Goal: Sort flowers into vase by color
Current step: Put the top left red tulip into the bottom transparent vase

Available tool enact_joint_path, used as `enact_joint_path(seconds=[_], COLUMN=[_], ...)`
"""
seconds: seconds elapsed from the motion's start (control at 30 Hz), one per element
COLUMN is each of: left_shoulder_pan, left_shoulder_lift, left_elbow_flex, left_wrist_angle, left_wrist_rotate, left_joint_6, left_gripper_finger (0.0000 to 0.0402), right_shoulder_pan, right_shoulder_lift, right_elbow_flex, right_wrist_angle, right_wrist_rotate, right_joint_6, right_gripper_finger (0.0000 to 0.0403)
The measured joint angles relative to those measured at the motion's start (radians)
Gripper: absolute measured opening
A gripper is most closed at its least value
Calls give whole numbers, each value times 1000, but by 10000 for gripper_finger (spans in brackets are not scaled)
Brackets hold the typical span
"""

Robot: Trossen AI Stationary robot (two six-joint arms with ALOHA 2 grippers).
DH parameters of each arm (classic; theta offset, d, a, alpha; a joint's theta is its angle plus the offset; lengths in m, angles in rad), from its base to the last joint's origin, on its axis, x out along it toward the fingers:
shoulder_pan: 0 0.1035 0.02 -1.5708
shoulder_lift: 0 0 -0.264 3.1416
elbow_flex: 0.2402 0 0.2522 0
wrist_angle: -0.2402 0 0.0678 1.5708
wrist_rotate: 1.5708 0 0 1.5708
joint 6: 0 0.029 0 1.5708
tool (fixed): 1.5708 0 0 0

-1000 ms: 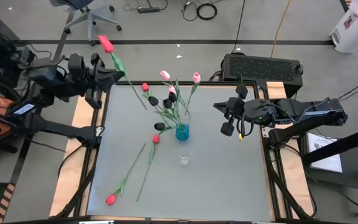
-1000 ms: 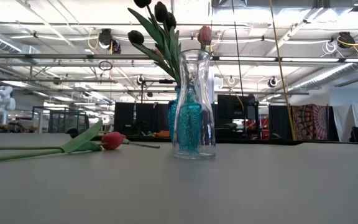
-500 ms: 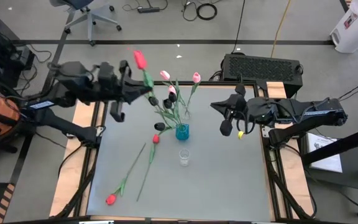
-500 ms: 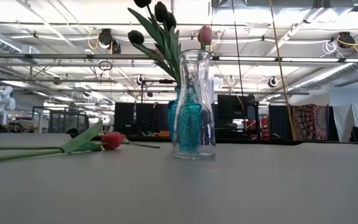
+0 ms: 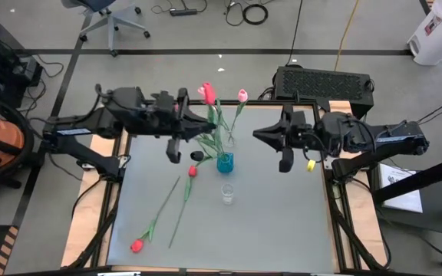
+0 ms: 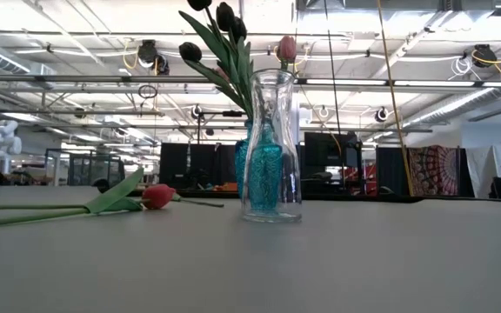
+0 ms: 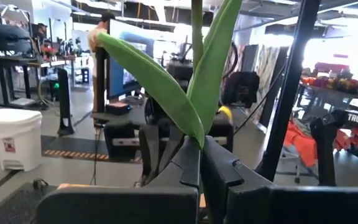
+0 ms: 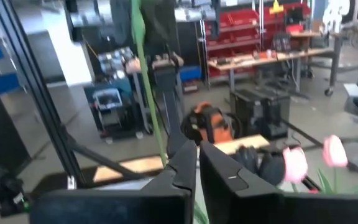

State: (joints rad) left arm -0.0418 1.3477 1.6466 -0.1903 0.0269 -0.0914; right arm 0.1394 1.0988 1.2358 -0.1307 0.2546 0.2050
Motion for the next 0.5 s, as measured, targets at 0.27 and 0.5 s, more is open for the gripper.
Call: enact_joint_path(seconds=[0.27, 0.5], left_shoulder_pan=[0, 0], left_shoulder_lift=[70, 114], left_elbow_flex=[0, 0], left_wrist_angle=[2, 4], left_wrist_rotate=[29, 49], left_joint_6=[0, -6], left_gripper_finger=[1, 1], right_shoulder_pan=[0, 0], right_shoulder_lift=[0, 26], right_elbow_flex=[0, 0], right_wrist_angle=[74, 146], right_wrist_rotate=[0, 0], right_joint_6=[1, 53], right_gripper_finger=[50, 121])
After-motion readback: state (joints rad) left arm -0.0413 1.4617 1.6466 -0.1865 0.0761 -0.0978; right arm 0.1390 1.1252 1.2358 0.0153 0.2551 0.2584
